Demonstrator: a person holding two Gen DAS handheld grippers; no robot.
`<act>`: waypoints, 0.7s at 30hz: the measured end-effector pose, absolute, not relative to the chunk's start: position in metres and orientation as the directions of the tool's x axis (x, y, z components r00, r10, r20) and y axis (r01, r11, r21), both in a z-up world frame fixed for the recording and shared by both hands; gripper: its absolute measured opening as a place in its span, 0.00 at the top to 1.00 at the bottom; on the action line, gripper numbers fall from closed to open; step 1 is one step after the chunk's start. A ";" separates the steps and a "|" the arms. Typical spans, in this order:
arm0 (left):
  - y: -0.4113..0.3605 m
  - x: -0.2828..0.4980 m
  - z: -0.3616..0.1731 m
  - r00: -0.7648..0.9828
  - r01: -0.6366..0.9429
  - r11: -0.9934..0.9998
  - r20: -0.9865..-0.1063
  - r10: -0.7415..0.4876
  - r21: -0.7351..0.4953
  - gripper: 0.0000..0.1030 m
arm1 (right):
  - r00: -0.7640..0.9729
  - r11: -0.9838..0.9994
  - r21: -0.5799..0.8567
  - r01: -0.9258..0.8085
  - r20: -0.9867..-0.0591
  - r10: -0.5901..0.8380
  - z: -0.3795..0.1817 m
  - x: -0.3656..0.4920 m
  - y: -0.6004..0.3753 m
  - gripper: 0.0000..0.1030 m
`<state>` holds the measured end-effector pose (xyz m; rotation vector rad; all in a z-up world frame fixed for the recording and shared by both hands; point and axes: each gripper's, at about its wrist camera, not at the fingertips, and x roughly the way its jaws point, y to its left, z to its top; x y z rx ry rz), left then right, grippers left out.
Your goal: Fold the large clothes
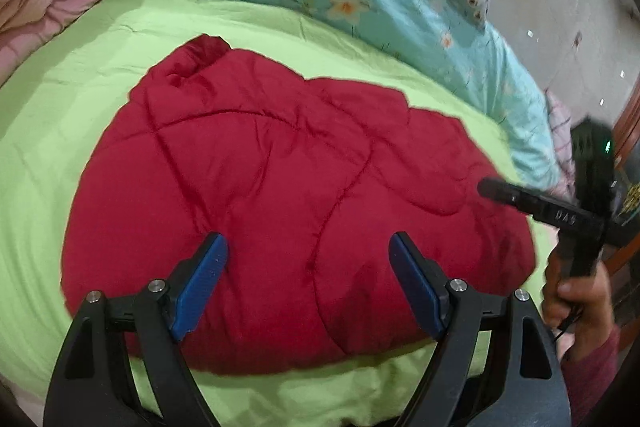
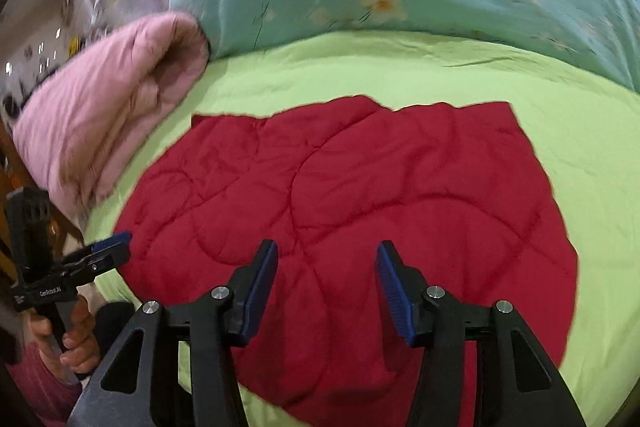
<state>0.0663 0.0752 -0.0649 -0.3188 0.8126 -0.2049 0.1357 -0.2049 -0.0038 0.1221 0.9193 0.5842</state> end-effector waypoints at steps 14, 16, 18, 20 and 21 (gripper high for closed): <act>0.054 0.152 -0.086 0.618 0.058 0.964 -0.749 -0.238 -0.258 0.19 | 0.504 0.922 0.310 -0.233 -0.772 0.387 -0.059 0.186 -0.228 0.52; 0.052 0.166 -0.089 0.606 0.052 0.965 -0.760 -0.234 -0.257 0.19 | 0.510 0.926 0.326 -0.193 -0.772 0.378 -0.065 0.194 -0.235 0.52; 0.050 0.177 -0.093 0.595 0.045 0.967 -0.771 -0.226 -0.249 0.19 | 0.514 0.929 0.339 -0.150 -0.776 0.366 -0.074 0.204 -0.244 0.52; 0.050 0.184 -0.095 0.591 0.033 0.970 -0.778 -0.213 -0.240 0.18 | 0.513 0.933 0.336 -0.131 -0.782 0.354 -0.077 0.211 -0.246 0.52; 0.050 0.186 -0.097 0.590 0.030 0.970 -0.779 -0.212 -0.241 0.18 | 0.510 0.935 0.333 -0.126 -0.786 0.349 -0.079 0.213 -0.247 0.52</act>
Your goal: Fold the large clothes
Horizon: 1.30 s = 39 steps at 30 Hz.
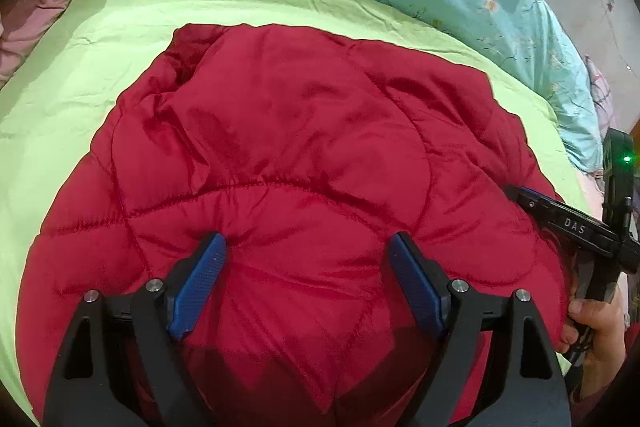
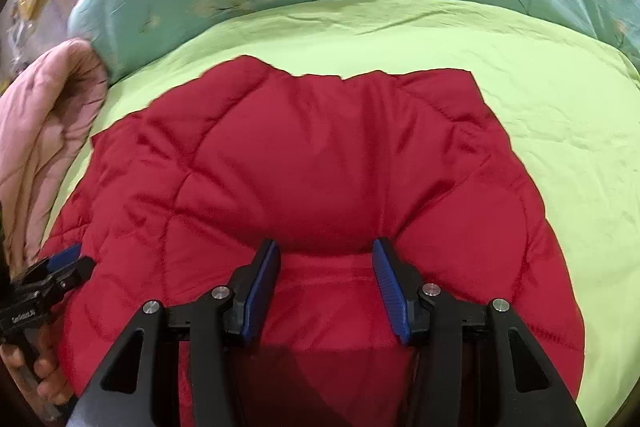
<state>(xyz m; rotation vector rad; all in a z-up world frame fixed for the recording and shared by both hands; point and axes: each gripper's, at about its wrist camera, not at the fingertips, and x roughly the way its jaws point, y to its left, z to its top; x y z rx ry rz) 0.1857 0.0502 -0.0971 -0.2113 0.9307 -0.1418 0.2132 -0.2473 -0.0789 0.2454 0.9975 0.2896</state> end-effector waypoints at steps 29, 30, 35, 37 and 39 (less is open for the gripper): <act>0.089 0.294 -0.122 0.463 -0.185 0.943 -0.871 -0.164 -0.276 0.14 | 0.454 0.908 0.415 0.060 -0.821 0.346 -0.096 0.294 -0.280 0.50; 0.089 0.294 -0.122 0.461 -0.188 0.944 -0.873 -0.160 -0.272 0.14 | 0.451 0.909 0.413 0.063 -0.824 0.343 -0.095 0.296 -0.279 0.50; 0.096 0.276 -0.099 0.486 -0.173 0.939 -0.855 -0.181 -0.297 0.18 | 0.467 0.908 0.411 0.077 -0.820 0.332 -0.074 0.284 -0.287 0.47; 0.098 0.257 -0.083 0.515 -0.142 0.936 -0.831 -0.209 -0.323 0.18 | 0.506 0.906 0.419 0.065 -0.796 0.332 -0.053 0.265 -0.292 0.47; 0.097 0.232 -0.068 0.545 -0.101 0.938 -0.807 -0.227 -0.332 0.18 | 0.535 0.899 0.437 0.021 -0.765 0.359 -0.034 0.241 -0.295 0.45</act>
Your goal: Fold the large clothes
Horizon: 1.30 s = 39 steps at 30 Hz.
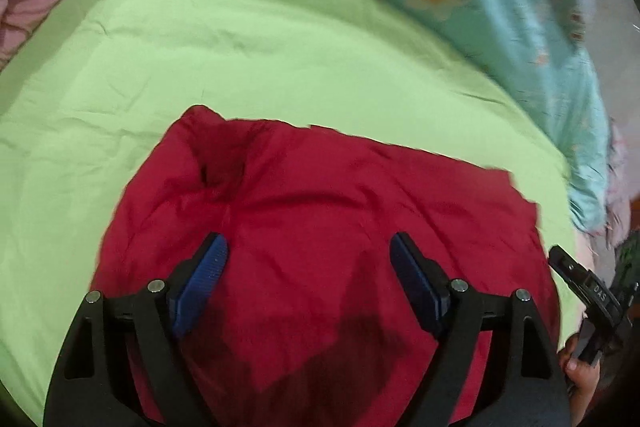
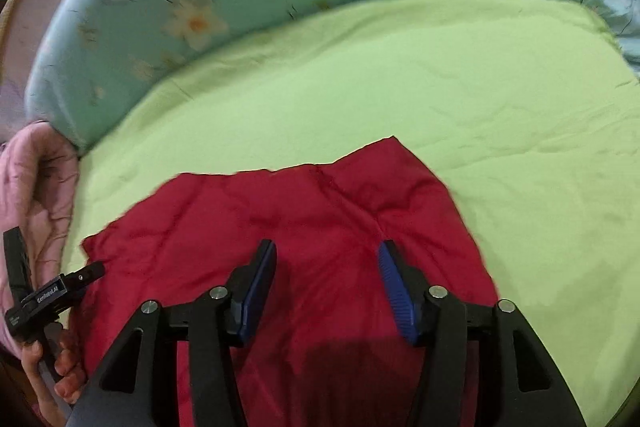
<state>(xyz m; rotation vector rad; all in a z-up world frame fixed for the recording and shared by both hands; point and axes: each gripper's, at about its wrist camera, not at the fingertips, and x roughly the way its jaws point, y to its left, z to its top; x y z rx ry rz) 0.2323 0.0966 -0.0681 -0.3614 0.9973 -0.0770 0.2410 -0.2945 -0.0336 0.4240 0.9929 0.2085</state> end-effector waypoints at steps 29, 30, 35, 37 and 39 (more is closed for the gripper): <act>0.054 0.059 -0.101 0.597 0.018 0.994 -0.796 -0.097 -0.107 0.18 | 0.569 0.958 0.274 -0.090 -0.775 0.275 -0.051 0.068 -0.252 0.36; 0.054 0.059 -0.104 0.592 0.017 0.994 -0.800 -0.098 -0.109 0.18 | 0.564 0.957 0.276 -0.086 -0.779 0.275 -0.053 0.069 -0.252 0.36; 0.060 0.066 -0.112 0.552 0.006 0.987 -0.822 -0.138 -0.161 0.15 | 0.551 0.951 0.297 -0.085 -0.781 0.293 -0.062 0.073 -0.255 0.36; 0.059 0.068 -0.115 0.539 0.014 0.988 -0.831 -0.139 -0.156 0.12 | 0.551 0.953 0.289 -0.091 -0.783 0.290 -0.064 0.073 -0.253 0.36; 0.055 0.068 -0.116 0.535 0.016 0.989 -0.835 -0.130 -0.144 0.10 | 0.552 0.954 0.286 -0.094 -0.782 0.289 -0.065 0.074 -0.253 0.35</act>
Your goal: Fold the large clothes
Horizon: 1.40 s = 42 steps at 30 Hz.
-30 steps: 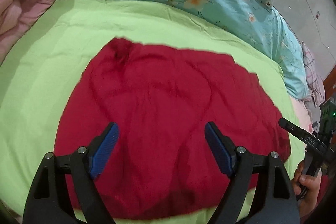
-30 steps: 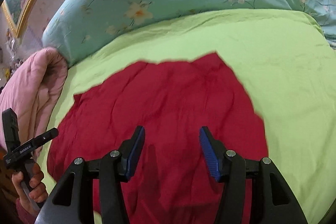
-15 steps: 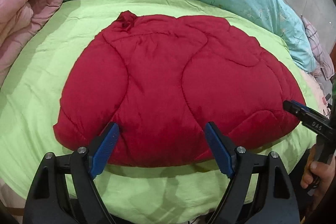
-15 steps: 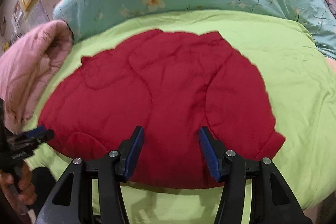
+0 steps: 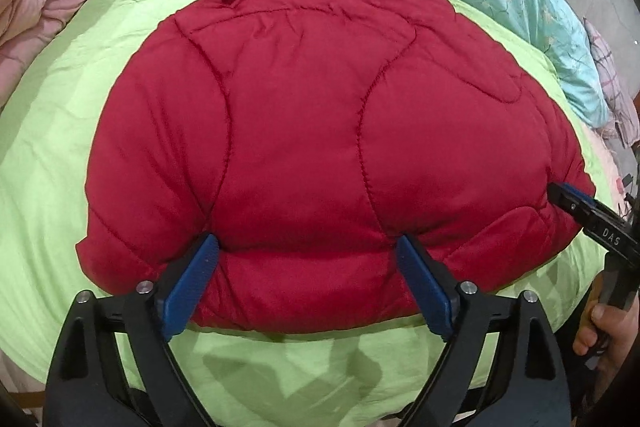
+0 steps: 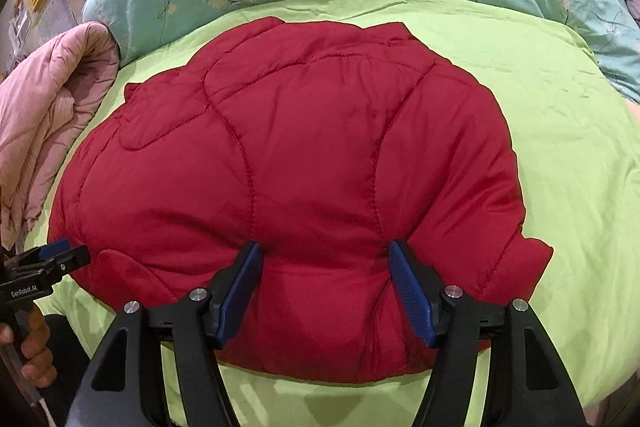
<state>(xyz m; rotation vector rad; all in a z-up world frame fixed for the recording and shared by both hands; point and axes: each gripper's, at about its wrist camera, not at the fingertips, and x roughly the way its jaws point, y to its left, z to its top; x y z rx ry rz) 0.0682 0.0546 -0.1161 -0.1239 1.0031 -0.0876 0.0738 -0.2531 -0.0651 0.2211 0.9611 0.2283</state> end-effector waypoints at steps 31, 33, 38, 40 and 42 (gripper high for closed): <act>0.093 0.084 -0.095 0.569 -0.064 0.981 -0.815 -0.113 -0.181 0.17 | 0.532 0.918 0.388 -0.079 -0.763 0.368 -0.069 0.090 -0.287 0.34; 0.093 0.085 -0.097 0.563 -0.067 0.982 -0.819 -0.110 -0.178 0.17 | 0.531 0.914 0.399 -0.075 -0.760 0.375 -0.070 0.091 -0.287 0.34; 0.086 0.077 -0.082 0.570 -0.068 0.990 -0.819 -0.063 -0.123 0.17 | 0.552 0.920 0.385 -0.072 -0.753 0.358 -0.056 0.083 -0.286 0.35; 0.086 0.076 -0.078 0.575 -0.066 0.991 -0.816 -0.057 -0.116 0.17 | 0.565 0.922 0.380 -0.070 -0.747 0.351 -0.047 0.077 -0.288 0.35; 0.086 0.071 -0.073 0.580 -0.065 0.991 -0.813 -0.059 -0.118 0.17 | 0.572 0.923 0.376 -0.081 -0.741 0.352 -0.040 0.071 -0.287 0.35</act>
